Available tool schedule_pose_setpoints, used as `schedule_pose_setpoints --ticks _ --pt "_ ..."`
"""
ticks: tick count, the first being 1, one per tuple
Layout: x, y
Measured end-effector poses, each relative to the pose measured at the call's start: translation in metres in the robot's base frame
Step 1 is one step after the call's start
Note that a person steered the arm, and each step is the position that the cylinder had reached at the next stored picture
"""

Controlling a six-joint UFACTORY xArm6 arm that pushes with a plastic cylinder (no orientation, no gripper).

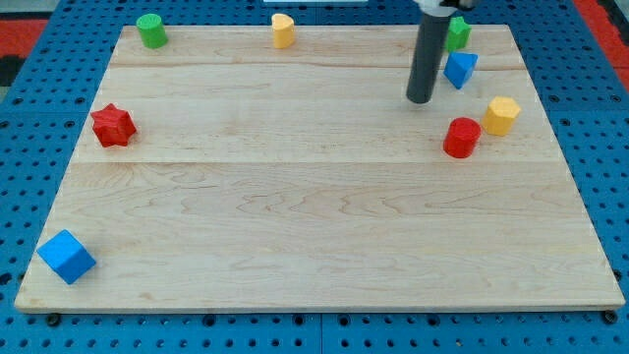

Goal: Move blue triangle to the left of the red circle

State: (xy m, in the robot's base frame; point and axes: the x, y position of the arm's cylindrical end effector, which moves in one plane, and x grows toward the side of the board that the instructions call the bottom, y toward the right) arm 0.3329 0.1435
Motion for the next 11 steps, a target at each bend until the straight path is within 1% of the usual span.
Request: schedule_pose_setpoints --ticks 2,3,4,5,6,11 --pt "-0.008 0.082" --pt "-0.027 0.106" --pt "-0.063 0.103" --pt "-0.064 0.079" --pt "-0.055 0.059" --pt "0.011 -0.062"
